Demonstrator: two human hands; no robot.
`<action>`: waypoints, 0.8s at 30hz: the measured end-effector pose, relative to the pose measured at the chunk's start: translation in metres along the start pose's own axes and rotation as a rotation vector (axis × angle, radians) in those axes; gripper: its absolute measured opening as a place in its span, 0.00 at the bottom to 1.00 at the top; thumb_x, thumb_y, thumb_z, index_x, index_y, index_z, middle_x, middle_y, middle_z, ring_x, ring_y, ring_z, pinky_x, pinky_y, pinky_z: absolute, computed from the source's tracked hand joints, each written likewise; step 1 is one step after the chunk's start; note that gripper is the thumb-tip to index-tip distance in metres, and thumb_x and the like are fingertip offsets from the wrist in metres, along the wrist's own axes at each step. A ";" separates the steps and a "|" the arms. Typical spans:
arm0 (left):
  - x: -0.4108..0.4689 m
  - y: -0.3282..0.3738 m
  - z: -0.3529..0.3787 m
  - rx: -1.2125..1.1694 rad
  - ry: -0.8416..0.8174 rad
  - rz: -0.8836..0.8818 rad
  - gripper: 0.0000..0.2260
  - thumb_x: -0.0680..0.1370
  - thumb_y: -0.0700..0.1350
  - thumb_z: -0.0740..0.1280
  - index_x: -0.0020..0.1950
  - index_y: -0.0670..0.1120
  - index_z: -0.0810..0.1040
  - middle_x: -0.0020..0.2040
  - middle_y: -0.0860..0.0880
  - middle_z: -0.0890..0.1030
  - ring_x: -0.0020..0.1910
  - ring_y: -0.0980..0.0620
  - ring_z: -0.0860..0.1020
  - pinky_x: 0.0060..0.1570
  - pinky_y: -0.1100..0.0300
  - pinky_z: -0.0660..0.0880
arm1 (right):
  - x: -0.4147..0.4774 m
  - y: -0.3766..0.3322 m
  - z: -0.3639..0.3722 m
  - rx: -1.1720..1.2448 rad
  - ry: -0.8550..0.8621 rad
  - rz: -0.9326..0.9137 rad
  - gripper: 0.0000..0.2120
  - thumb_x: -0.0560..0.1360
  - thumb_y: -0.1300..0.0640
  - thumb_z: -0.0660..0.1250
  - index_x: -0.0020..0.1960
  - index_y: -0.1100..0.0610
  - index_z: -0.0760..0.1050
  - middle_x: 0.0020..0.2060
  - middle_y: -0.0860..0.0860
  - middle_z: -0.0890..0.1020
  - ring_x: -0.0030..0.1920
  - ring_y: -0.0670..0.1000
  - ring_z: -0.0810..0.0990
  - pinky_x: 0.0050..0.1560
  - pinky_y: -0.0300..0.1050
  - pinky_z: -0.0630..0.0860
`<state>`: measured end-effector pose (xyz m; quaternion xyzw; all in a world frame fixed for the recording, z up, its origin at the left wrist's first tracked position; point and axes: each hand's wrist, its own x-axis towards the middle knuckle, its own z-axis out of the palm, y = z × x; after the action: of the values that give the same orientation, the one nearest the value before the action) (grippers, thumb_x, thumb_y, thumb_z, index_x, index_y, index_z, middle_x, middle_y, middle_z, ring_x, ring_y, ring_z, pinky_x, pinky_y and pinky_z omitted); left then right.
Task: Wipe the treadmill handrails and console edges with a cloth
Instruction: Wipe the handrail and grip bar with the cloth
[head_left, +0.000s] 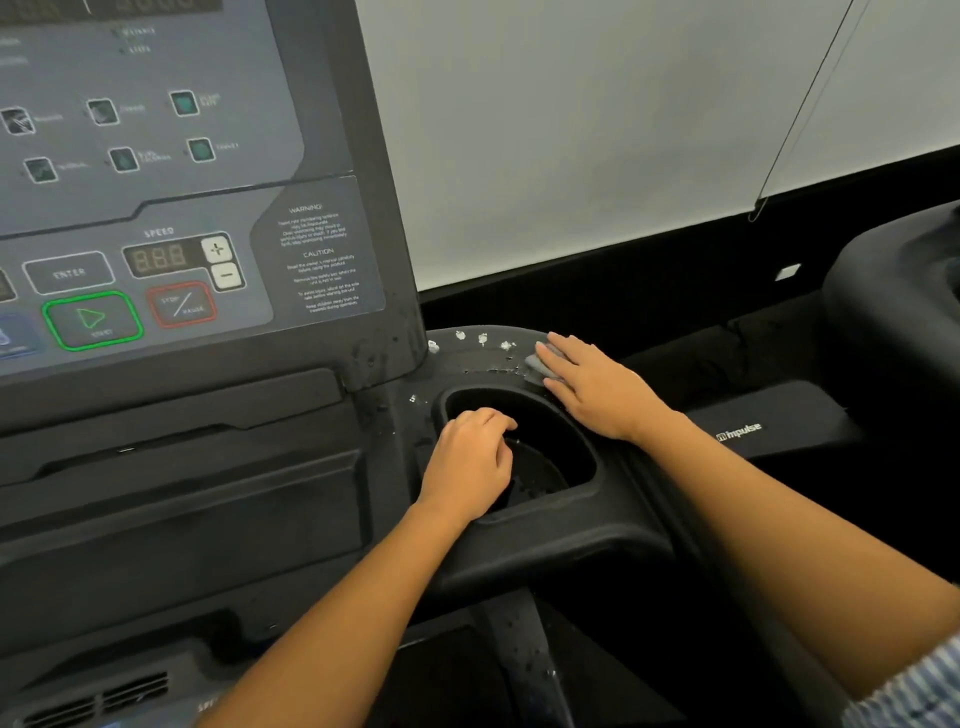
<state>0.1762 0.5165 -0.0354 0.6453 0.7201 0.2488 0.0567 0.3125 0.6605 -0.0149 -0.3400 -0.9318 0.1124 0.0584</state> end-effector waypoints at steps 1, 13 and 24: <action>0.000 0.000 0.000 0.002 0.003 0.000 0.13 0.78 0.40 0.60 0.60 0.45 0.76 0.58 0.50 0.78 0.59 0.53 0.73 0.62 0.59 0.66 | 0.001 0.002 0.000 0.010 0.007 0.023 0.25 0.82 0.49 0.52 0.76 0.54 0.52 0.76 0.52 0.55 0.75 0.53 0.54 0.74 0.49 0.49; -0.001 0.003 -0.002 -0.036 0.036 0.003 0.13 0.77 0.39 0.61 0.60 0.44 0.76 0.57 0.49 0.78 0.58 0.53 0.74 0.61 0.63 0.65 | 0.007 -0.004 0.001 -0.070 -0.010 -0.152 0.24 0.82 0.53 0.52 0.76 0.56 0.53 0.76 0.53 0.54 0.76 0.53 0.52 0.73 0.44 0.46; 0.024 0.064 -0.021 -0.679 0.122 -0.228 0.18 0.80 0.47 0.60 0.69 0.48 0.67 0.65 0.52 0.71 0.60 0.60 0.71 0.60 0.66 0.69 | -0.030 -0.004 -0.034 1.581 0.140 0.266 0.20 0.81 0.44 0.50 0.68 0.51 0.69 0.60 0.53 0.79 0.60 0.53 0.78 0.58 0.51 0.74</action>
<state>0.2219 0.5363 0.0164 0.4892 0.6656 0.5041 0.2521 0.3387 0.6438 0.0179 -0.3126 -0.5223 0.7232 0.3263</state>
